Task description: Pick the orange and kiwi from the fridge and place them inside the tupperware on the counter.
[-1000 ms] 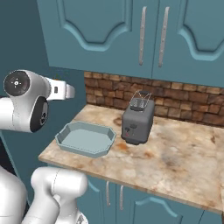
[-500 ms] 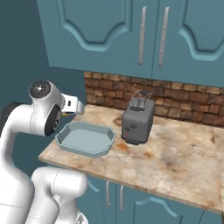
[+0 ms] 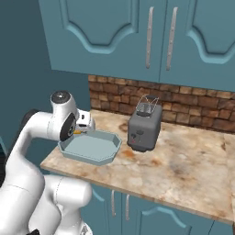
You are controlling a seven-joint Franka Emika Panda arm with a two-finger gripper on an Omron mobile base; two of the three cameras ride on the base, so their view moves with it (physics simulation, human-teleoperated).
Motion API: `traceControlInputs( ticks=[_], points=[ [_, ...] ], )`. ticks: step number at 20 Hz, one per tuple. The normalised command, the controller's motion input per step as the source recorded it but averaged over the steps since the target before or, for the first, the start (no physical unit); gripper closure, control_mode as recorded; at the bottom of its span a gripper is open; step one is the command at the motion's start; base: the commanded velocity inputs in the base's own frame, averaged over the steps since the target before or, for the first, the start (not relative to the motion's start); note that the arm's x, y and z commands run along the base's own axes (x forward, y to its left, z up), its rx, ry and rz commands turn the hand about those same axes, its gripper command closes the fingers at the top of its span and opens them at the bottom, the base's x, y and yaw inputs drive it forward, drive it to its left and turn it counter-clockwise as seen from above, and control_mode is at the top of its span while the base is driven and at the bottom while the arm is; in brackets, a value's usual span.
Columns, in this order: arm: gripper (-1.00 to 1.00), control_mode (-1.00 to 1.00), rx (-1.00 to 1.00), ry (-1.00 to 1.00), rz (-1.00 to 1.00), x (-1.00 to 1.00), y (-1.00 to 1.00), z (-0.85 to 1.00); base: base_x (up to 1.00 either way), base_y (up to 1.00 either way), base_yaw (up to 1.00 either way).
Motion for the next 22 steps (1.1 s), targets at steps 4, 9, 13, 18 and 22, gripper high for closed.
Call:
traceControlInputs(
  ticks=[4, 9, 13, 18, 22],
  points=[
    [1.00, -1.00, 0.00, 0.04, 0.03, 0.46, 0.00, -0.54, 0.00, 0.00, 0.00],
    [1.00, -1.00, -0.01, 0.02, 0.01, 0.53, 0.00, -0.56, 0.00, 0.00, 0.00],
    [1.00, -1.00, -0.02, 0.06, 0.00, 0.52, 0.00, -0.63, 0.00, 0.00, 0.00],
    [1.00, -1.00, -0.02, 0.08, 0.00, 0.51, 0.00, -0.53, 0.00, 0.00, 0.00],
    [1.00, -1.00, 0.00, 0.08, 0.00, 0.56, 0.00, -0.41, 0.00, 0.00, 0.00]
  ],
)
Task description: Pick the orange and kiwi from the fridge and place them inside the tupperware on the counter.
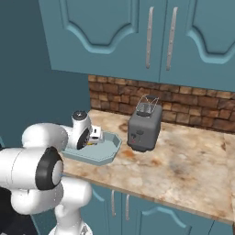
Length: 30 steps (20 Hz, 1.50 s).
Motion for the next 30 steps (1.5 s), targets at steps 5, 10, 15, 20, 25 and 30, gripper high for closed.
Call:
traceControlInputs(
  ticks=[5, 10, 15, 20, 25, 30],
  points=[
    [-1.00, -1.00, 0.00, 0.04, 0.00, 0.58, 0.00, -0.36, 0.00, 0.00, 0.00],
    [-1.00, -1.00, -0.01, 0.00, 0.01, 0.26, 0.00, -0.15, 0.00, 0.00, 0.00],
    [-1.00, -1.00, -0.01, -0.03, 0.00, -0.69, -0.10, 0.35, 0.00, 0.00, 0.00],
    [-1.00, -1.00, 0.00, 0.00, 0.00, -0.89, -0.38, 1.00, 0.00, 0.00, 0.00],
    [-1.00, -1.00, 0.00, -0.03, 0.00, -0.86, -0.15, 1.00, 0.00, 0.00, 0.00],
    [-1.00, -1.00, 0.00, -0.12, 0.00, -0.71, 0.00, 1.00, 0.00, 0.00, 0.00]
  ],
)
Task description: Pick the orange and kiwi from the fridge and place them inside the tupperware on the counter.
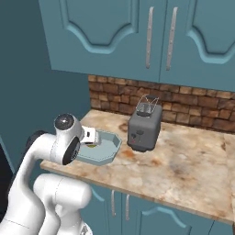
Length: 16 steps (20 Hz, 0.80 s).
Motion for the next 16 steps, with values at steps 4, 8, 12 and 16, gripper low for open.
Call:
traceControlInputs(
  ticks=[4, 8, 12, 16],
  points=[
    [-1.00, -1.00, 0.00, -0.14, 0.00, -0.58, 0.00, 1.00, 0.00, 0.00, 0.00],
    [-1.00, -1.00, 0.00, -0.16, 0.00, -0.56, 0.00, 1.00, 0.00, 0.00, 0.00],
    [-1.00, -1.00, 0.00, -0.15, 0.00, -0.69, 0.00, 0.88, 0.00, 0.00, 0.00],
    [-1.00, -1.00, 0.00, -0.16, 0.00, -0.74, 0.00, 0.72, 0.00, 0.00, 0.00]
  ],
)
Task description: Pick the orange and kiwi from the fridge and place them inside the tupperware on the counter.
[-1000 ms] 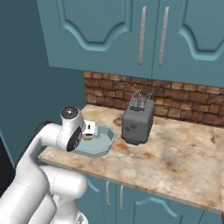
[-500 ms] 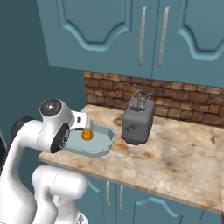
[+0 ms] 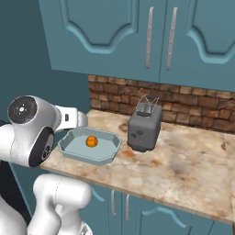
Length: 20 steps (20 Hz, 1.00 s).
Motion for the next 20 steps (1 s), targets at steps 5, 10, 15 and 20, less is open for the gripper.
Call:
traceControlInputs(
  ticks=[5, 10, 15, 20],
  points=[
    [-1.00, 1.00, 0.00, -0.01, 0.00, -0.49, -0.03, 0.04, -0.35, 0.00, 0.00],
    [-1.00, 1.00, 0.00, 0.00, 0.00, 0.00, 0.00, 0.00, -0.79, 0.00, 0.16],
    [-1.00, 1.00, 0.00, 0.00, 0.00, 0.00, 0.00, 0.00, -0.45, -0.01, 0.38],
    [-1.00, 1.00, 0.00, 0.00, 0.00, 0.00, 0.00, 0.00, -0.15, -0.29, 0.57]
  ],
)
